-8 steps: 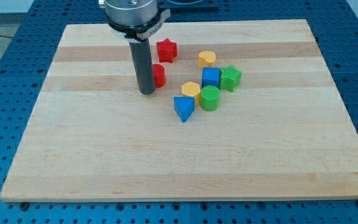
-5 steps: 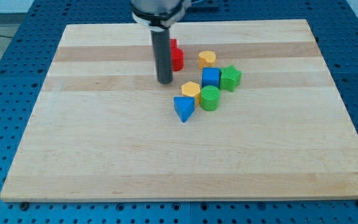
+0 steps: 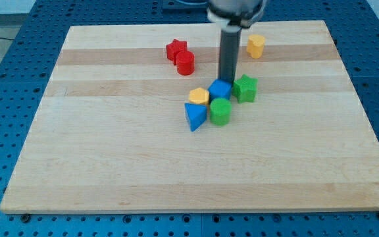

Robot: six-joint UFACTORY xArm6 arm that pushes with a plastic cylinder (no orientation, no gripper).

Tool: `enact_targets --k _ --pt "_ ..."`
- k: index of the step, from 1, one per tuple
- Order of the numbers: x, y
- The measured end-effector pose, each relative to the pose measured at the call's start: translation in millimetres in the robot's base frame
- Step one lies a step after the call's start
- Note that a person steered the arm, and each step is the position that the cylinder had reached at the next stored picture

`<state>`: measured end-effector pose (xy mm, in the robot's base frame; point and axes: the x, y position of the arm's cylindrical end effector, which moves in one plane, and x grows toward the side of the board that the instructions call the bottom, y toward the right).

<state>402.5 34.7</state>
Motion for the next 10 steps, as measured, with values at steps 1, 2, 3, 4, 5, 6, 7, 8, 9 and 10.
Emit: enact_targets --k 1,2,3,4,5,6,7,8,9,10 --pt "15 -8" --pt "48 1" --pt "96 -2" --pt "73 -24" --pt "70 -66" --pt "66 -88" --pt "50 -117" --pt "11 -75" --pt "7 -43" --pt "42 -35"
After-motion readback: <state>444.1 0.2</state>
